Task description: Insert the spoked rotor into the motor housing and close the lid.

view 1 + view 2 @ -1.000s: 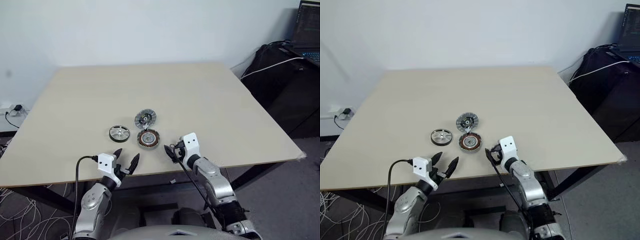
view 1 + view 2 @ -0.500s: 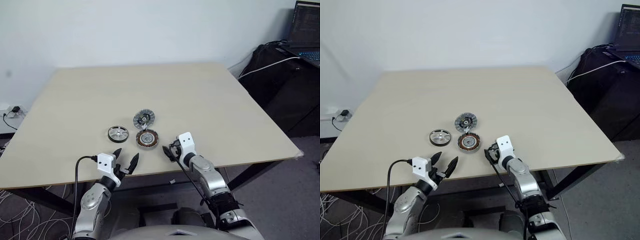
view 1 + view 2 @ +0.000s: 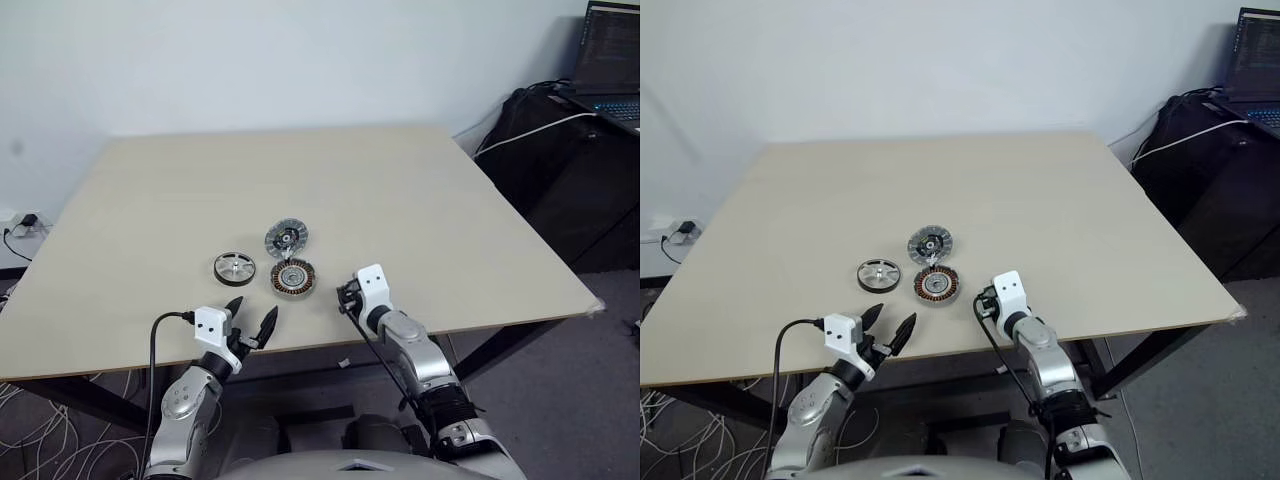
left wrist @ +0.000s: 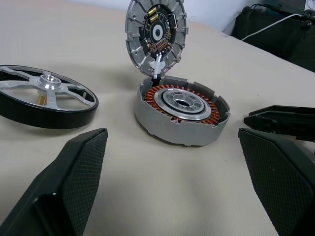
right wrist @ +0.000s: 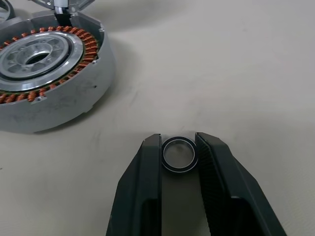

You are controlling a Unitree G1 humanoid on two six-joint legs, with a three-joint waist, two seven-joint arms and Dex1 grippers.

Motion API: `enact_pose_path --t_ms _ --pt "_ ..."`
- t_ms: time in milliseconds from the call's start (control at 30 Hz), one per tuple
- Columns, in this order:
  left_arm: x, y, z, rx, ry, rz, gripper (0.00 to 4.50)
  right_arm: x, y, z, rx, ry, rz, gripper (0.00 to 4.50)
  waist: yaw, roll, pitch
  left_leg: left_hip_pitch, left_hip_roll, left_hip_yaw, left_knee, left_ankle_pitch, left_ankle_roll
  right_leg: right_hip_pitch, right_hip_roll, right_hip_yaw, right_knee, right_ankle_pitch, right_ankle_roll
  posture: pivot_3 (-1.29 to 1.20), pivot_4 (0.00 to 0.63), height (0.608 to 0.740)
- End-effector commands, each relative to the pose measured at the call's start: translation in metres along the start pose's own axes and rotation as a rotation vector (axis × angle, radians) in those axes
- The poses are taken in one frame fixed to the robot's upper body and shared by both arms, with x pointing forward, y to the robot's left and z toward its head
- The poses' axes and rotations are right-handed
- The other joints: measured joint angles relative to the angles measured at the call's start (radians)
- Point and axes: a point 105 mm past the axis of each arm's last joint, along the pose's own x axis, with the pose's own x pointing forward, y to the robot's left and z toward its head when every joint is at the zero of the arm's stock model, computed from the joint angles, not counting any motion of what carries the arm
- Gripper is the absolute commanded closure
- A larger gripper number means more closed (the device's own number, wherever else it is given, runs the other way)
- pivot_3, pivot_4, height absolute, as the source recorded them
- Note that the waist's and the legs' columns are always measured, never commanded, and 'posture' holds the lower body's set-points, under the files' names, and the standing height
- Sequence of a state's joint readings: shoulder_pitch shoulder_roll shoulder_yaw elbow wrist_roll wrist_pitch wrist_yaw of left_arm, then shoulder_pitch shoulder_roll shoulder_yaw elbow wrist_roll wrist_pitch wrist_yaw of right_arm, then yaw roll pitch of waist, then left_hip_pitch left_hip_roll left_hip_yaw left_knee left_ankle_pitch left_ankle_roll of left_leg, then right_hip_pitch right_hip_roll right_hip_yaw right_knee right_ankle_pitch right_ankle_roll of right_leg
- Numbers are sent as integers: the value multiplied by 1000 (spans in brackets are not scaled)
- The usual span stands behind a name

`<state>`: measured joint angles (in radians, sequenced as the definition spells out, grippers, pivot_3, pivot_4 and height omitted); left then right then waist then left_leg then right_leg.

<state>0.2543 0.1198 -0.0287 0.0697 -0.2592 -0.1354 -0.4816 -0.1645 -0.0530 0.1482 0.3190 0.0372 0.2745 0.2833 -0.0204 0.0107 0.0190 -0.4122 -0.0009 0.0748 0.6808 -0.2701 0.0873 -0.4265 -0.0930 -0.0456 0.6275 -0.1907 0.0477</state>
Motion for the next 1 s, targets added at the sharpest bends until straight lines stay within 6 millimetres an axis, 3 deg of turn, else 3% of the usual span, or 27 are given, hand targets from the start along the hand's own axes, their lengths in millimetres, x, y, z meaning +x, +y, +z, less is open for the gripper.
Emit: enact_pose_path --t_ms 33,267,433,800,1000 --pt "3 -1 16 12 -57 -13 0 -4 5 13 0 -45 15 3813 0 0 0 0 0 0 0 0 0 0 0 0 0 0 0 0 0 740" --pt "3 -3 15 12 -52 -22 0 -10 24 60 -38 -185 68 3813 1 0 0 -1 0 0 0 0 0 -1 -1 0 0 0 0 0 0 740" --pt "4 -5 14 10 -52 -24 0 -3 39 76 -65 -207 111 3813 1 0 0 -1 0 0 0 0 0 -1 -1 0 0 0 0 0 0 740" --pt "4 -2 14 11 -55 -7 0 25 76 72 -144 -153 222 3813 -1 0 0 -1 -1 0 0 0 0 -1 -1 0 0 0 0 0 0 740" --pt "5 -1 14 9 -56 -3 0 32 82 65 -164 -124 249 3813 -1 0 0 -1 -1 0 0 0 0 -1 -1 0 0 0 0 0 0 740"
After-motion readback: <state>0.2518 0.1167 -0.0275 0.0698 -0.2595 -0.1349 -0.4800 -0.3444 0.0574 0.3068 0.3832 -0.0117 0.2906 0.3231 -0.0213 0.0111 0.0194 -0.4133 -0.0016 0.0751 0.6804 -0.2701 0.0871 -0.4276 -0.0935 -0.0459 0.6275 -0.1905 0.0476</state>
